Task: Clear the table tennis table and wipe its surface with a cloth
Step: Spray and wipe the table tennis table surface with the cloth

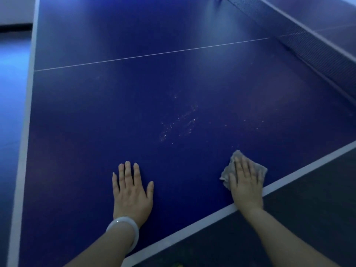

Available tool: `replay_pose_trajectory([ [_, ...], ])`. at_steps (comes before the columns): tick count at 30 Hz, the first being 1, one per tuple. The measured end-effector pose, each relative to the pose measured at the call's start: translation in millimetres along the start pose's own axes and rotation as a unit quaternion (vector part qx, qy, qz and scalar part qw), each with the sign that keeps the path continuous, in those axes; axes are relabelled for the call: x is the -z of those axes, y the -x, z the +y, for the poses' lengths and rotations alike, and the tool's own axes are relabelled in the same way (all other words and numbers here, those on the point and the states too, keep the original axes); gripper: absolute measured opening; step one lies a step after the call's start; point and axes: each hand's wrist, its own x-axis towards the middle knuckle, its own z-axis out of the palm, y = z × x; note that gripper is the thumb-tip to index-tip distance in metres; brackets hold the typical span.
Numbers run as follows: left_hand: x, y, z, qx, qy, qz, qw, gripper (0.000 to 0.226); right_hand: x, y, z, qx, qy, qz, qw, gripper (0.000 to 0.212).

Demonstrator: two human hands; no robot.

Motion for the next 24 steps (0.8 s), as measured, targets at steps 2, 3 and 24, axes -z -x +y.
replay_pose_trajectory([
  [2,0,0,0,-0.001,0.001,0.001,1.0,0.078,-1,3,-24,-0.045,-0.017,0.017,0.999,0.056],
  [3,1,0,0,-0.002,0.0,0.002,1.0,0.079,-4,11,-41,-0.004,-0.011,0.025,1.0,0.057],
  [24,-3,0,-1,-0.007,-0.009,0.016,1.0,0.079,-20,34,-92,0.325,0.017,-0.005,0.945,0.057],
])
